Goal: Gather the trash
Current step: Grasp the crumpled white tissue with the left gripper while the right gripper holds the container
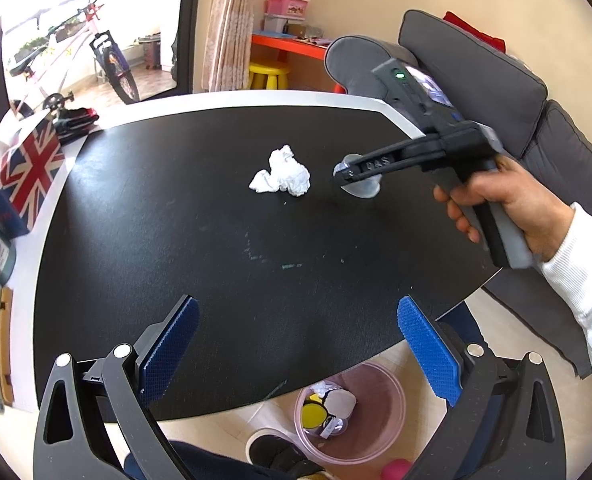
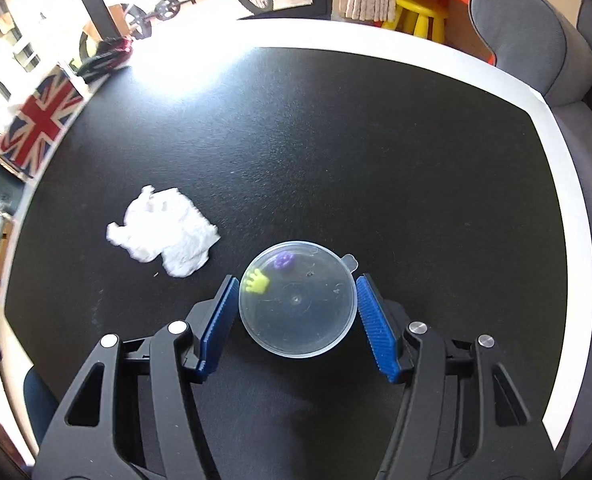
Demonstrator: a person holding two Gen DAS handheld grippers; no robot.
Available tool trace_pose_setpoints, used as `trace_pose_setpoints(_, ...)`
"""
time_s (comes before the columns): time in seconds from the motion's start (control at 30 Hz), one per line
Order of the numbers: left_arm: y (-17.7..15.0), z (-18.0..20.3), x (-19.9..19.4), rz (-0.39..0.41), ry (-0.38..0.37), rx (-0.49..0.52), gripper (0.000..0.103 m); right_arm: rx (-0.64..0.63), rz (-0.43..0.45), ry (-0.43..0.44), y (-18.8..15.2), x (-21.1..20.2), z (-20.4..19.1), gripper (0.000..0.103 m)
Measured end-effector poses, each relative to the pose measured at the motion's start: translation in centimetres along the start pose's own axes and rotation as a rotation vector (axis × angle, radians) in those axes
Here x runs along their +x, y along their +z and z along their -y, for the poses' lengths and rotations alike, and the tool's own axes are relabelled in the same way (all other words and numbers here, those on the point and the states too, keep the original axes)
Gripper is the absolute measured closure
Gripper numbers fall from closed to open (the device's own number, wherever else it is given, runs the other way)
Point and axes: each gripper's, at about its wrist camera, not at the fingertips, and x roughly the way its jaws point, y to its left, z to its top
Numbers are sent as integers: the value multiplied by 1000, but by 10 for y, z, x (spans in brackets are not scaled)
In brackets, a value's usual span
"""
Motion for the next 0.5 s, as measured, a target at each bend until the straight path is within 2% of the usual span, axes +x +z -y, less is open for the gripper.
trace_pose_setpoints(0.5,58,4,34,-17,20,46,8,-24,91,24,-58,-79,24,43)
